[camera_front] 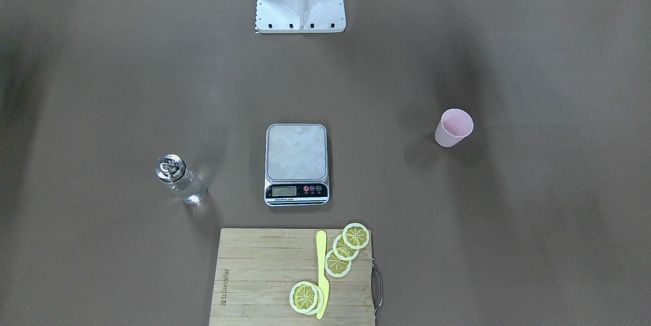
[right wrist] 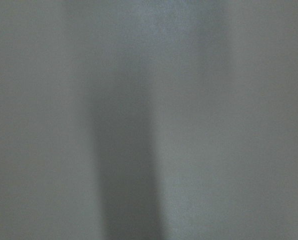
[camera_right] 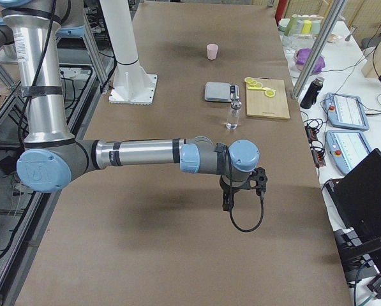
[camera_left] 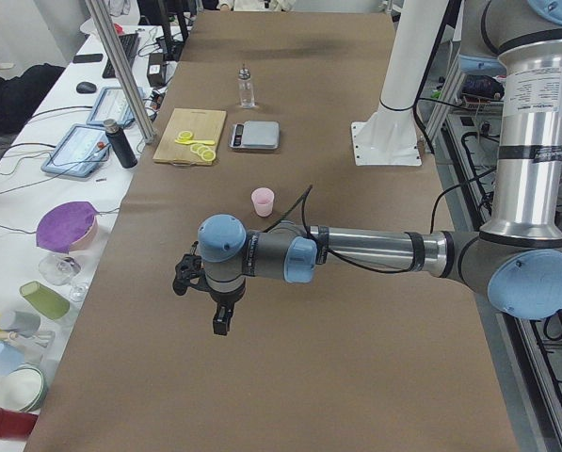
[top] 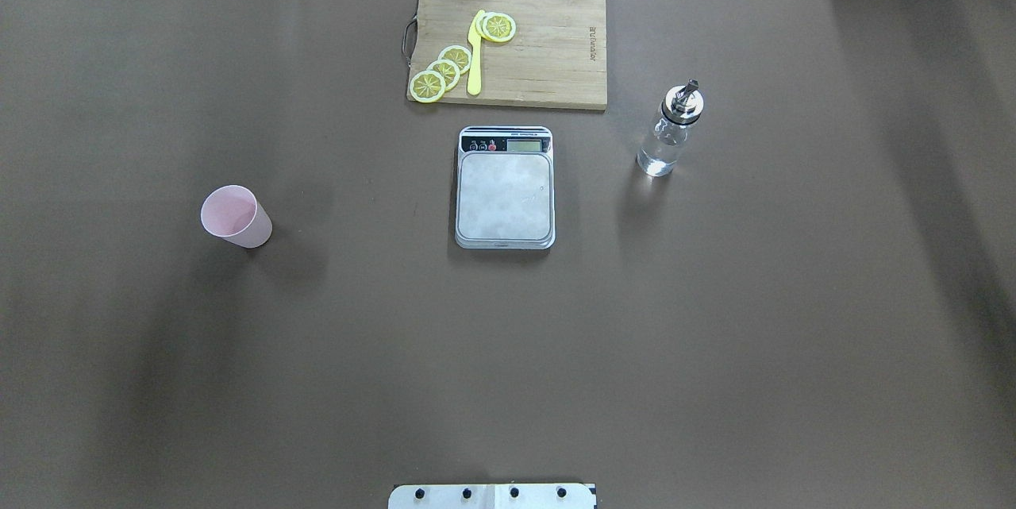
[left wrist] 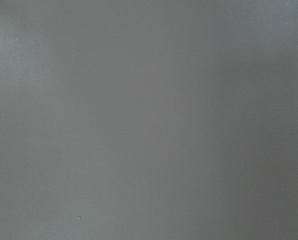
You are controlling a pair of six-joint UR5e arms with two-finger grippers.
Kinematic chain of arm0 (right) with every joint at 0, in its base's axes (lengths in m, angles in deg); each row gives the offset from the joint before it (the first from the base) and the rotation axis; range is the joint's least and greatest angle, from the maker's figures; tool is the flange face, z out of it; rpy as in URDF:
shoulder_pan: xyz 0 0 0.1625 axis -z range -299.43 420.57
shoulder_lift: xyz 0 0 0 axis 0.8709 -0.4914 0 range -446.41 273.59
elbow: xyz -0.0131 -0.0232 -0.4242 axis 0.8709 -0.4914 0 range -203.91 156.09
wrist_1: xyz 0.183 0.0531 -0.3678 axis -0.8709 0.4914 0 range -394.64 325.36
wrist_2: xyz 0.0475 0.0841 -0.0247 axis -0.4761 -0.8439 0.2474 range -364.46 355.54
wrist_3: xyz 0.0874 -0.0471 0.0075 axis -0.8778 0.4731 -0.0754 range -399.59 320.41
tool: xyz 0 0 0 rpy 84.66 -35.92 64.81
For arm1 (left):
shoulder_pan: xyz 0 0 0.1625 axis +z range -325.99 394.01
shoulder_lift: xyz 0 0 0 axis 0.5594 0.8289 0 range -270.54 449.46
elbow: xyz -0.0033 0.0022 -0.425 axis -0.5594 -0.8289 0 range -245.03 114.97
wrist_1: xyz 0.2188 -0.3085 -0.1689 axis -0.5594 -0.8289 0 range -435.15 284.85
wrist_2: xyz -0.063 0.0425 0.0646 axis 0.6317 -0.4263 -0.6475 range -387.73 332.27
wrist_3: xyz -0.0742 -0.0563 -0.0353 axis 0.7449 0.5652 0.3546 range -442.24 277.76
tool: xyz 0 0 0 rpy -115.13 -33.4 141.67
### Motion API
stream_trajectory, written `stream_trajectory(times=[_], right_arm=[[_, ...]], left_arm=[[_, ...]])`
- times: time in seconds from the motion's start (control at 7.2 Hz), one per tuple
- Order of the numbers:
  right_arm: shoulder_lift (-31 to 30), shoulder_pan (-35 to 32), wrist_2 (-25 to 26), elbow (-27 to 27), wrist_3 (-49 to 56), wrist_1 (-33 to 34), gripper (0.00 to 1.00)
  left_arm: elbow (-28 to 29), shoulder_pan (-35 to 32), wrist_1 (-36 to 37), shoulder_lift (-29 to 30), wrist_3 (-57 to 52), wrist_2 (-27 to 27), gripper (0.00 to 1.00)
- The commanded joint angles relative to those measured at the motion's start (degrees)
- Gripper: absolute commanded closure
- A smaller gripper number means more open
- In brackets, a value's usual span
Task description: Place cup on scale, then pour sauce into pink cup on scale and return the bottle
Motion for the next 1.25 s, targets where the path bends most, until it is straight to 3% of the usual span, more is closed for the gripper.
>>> stream_trajectory(times=[0.0, 0.69, 0.83, 1.11], right_arm=[[0.0, 0.0, 0.01, 0.0, 0.0, 0.0, 0.0], [0.35, 0.0, -0.08, 0.35, -0.09, 0.0, 0.0], [0.44, 0.0, -0.08, 0.53, -0.09, 0.0, 0.0], [0.62, 0.0, -0.17, 0.79, -0.09, 0.0, 0.0]], left_arm=[[-0.09, -0.07, 0.06, -0.06, -0.06, -0.15, 0.02], [0.26, 0.46, -0.37, 0.73, 0.98, -2.25, 0.02], [-2.26, 0.64, -0.9, 1.78, 8.04, -2.0, 0.02], [-6.66, 8.42, -0.03, 5.45, 20.24, -2.78, 0.02]])
